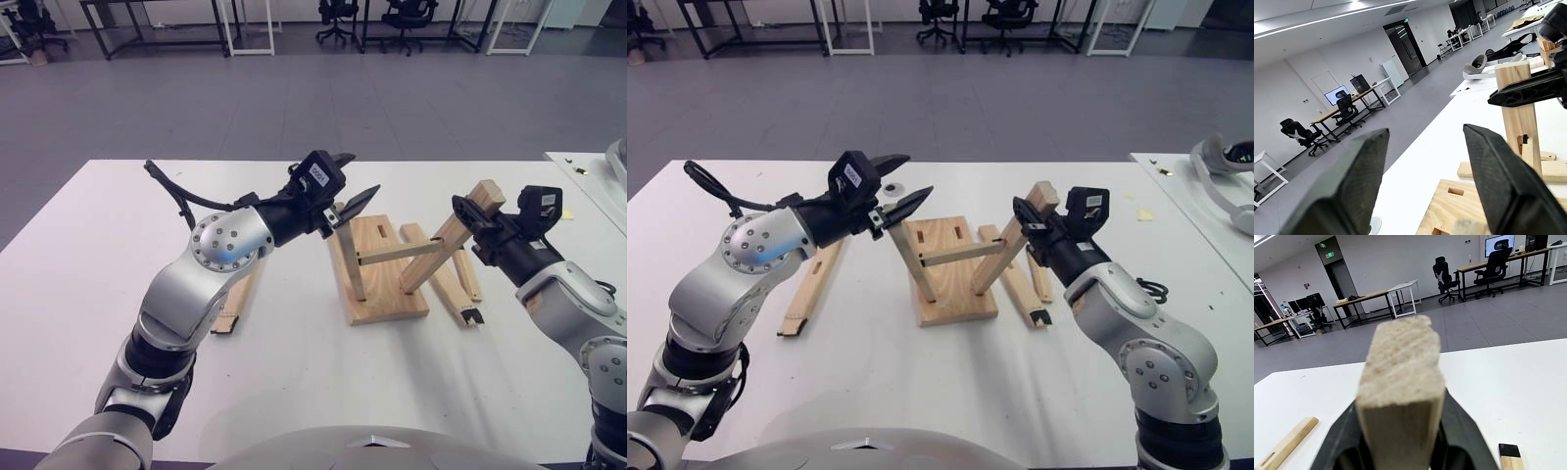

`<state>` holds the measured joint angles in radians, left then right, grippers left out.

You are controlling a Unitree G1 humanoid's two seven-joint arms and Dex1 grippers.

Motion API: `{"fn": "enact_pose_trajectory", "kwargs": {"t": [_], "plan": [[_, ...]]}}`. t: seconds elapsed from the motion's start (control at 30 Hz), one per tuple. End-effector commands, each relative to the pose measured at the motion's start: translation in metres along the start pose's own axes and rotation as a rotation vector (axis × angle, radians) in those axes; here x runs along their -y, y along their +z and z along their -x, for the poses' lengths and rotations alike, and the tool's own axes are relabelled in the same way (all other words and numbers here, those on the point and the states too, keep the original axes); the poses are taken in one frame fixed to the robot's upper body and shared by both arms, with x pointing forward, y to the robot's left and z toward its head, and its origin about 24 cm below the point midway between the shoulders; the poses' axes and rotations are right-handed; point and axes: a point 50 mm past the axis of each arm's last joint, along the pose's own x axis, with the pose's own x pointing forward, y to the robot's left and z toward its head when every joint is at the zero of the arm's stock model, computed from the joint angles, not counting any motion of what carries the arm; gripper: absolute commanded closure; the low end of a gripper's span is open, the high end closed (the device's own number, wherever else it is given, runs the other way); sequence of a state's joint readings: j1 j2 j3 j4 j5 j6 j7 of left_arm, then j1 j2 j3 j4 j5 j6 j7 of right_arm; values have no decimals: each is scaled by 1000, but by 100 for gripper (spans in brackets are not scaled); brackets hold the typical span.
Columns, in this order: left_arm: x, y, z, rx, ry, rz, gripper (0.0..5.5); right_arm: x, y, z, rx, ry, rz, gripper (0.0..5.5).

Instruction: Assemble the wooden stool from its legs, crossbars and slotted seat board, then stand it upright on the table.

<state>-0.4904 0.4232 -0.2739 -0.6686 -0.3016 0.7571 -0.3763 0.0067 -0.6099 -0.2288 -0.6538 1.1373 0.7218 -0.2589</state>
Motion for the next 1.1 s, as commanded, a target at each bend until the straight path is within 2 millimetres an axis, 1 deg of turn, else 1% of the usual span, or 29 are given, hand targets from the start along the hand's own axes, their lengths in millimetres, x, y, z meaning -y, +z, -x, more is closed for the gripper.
{"fn": "enact_pose_trajectory", "kwargs": {"t": [0.03,0.17,0.23,0.3,0.43,0.53,0.6,0.67,0.7,0.77,0.8,0.83,0.9,0.97,1.0,1.03,1.07,1.1], "plan": [[10,-30,1,-148,-25,79,274,12,-50,12,-255,-107,13,447],[14,-32,0,-148,-36,95,274,1,-54,21,-230,-133,-17,447],[14,-36,1,-160,-33,99,274,0,-53,22,-206,-143,-22,447],[15,-37,1,-162,-39,99,274,-2,-46,18,-184,-136,27,447],[22,-31,-1,-136,-67,99,274,-16,-37,10,-188,-75,113,447],[28,-27,-2,-116,-89,108,274,-21,-34,7,-205,-53,103,447],[31,-27,-2,-114,-93,114,274,-18,-32,7,-207,-62,78,447],[31,-29,-2,-121,-88,118,274,-16,-28,5,-216,-59,118,447],[30,-29,-2,-124,-83,119,274,-18,-28,5,-232,-38,156,447],[29,-31,-4,-132,-72,117,274,-26,-34,9,-293,28,249,447],[29,-31,-4,-134,-68,119,274,-27,-39,11,-323,41,277,401],[29,-32,-4,-135,-65,123,274,-26,-43,13,-353,35,287,374],[29,-33,-4,-137,-61,133,274,-19,-53,15,-422,7,276,336],[27,-29,-5,-116,-55,138,274,-15,-66,20,-507,-2,277,299],[25,-25,-5,-94,-46,138,274,-14,-73,23,-551,9,267,283],[22,-19,-6,-57,-33,144,274,-15,-79,27,-583,21,257,278],[20,-13,-7,-23,-19,152,274,-14,-80,28,-585,18,250,278],[16,-6,-7,20,-2,155,274,-16,-75,25,-542,21,232,278]]}}
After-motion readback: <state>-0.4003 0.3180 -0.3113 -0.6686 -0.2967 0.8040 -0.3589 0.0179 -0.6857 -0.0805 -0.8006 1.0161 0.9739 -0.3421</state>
